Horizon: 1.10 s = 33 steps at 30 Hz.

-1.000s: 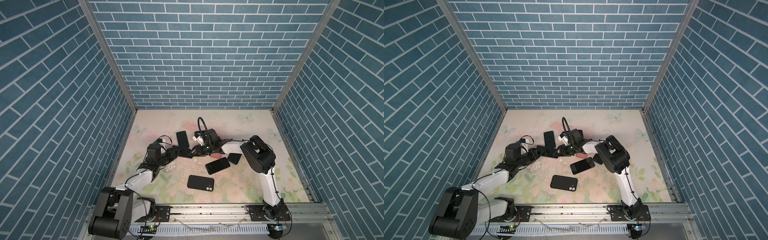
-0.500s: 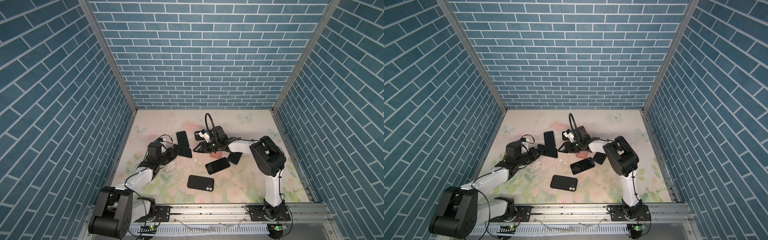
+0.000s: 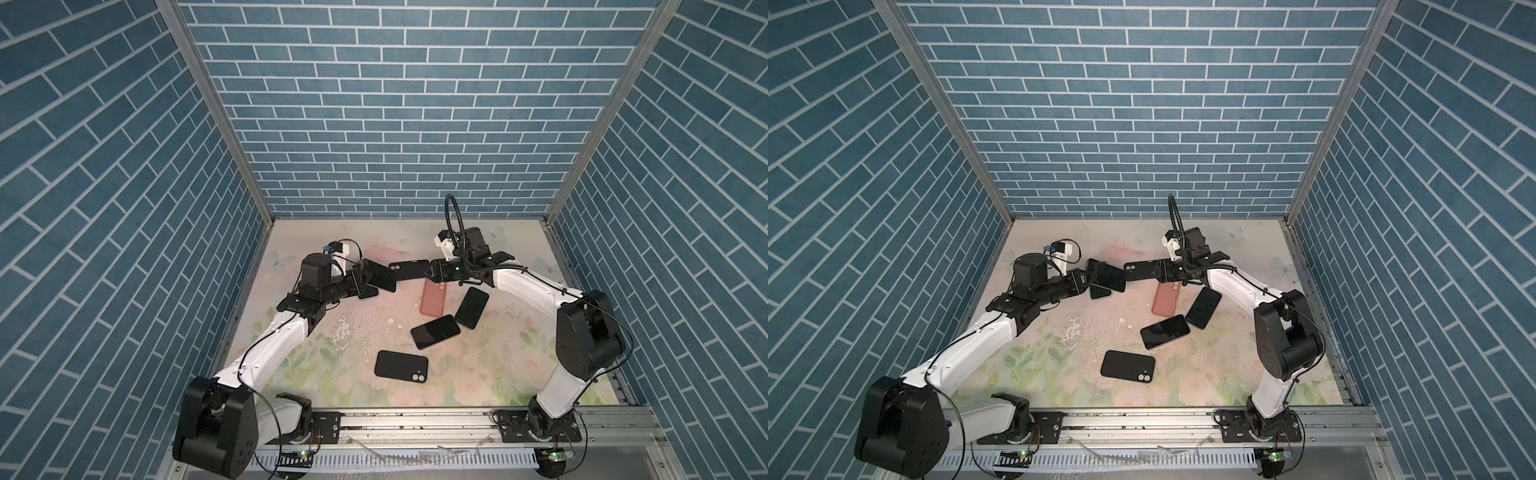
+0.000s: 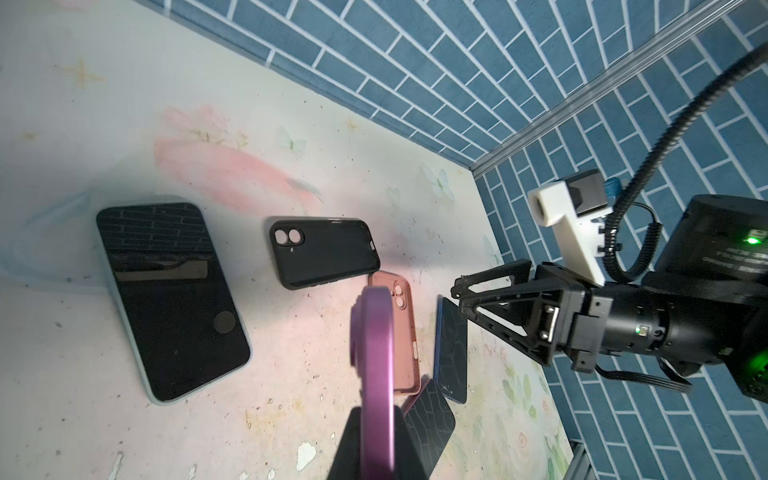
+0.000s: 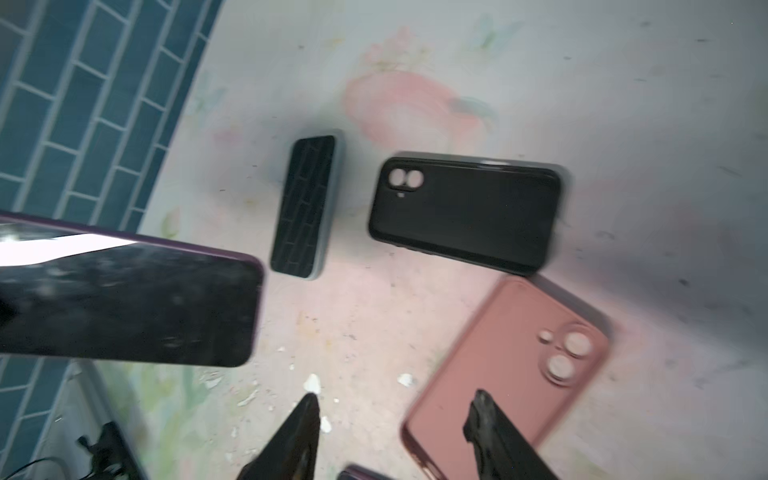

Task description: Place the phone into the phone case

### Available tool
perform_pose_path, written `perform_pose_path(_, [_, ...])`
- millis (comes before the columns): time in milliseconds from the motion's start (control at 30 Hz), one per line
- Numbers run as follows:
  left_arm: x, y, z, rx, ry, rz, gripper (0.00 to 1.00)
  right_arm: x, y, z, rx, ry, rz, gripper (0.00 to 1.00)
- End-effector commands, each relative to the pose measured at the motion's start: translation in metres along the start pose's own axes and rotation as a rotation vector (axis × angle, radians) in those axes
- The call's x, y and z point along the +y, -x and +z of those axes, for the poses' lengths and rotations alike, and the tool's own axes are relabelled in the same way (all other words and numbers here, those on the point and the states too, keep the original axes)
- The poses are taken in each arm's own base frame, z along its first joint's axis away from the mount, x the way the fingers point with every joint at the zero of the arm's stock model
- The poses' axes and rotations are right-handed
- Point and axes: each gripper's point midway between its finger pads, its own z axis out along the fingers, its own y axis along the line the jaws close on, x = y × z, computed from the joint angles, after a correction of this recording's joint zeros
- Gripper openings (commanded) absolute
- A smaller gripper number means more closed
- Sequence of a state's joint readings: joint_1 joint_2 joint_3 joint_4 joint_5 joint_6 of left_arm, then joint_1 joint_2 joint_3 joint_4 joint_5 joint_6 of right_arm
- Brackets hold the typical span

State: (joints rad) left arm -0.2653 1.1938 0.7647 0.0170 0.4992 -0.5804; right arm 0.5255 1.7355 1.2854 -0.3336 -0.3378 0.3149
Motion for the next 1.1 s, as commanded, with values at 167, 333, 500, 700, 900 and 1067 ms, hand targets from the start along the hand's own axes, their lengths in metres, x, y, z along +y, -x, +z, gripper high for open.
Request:
perform_pose_path(167, [-0.012, 0.023, -0.038, -0.137, 0.055, 0.062, 0.0, -0.038, -0.06, 0.027, 0.296, -0.279, -0.069, 0.53])
perform_pose_path(333, [-0.013, 0.023, -0.058, -0.182, 0.082, 0.081, 0.0, -0.024, -0.063, 0.052, 0.344, -0.297, -0.148, 0.54])
perform_pose_path(500, [-0.015, 0.019, -0.069, -0.203, 0.077, 0.079, 0.0, -0.024, -0.064, 0.074, 0.379, -0.326, -0.177, 0.54])
perform_pose_path(700, [-0.017, 0.017, -0.077, -0.223, 0.069, 0.076, 0.0, -0.034, -0.07, 0.093, 0.421, -0.364, -0.198, 0.52])
perform_pose_path(900, [-0.019, 0.017, -0.081, -0.231, 0.068, 0.078, 0.0, -0.031, -0.08, 0.098, 0.447, -0.365, -0.246, 0.36])
perform_pose_path(1067, [-0.019, 0.018, -0.084, -0.241, 0.072, 0.077, 0.0, -0.012, -0.087, 0.095, 0.46, -0.316, -0.313, 0.18])
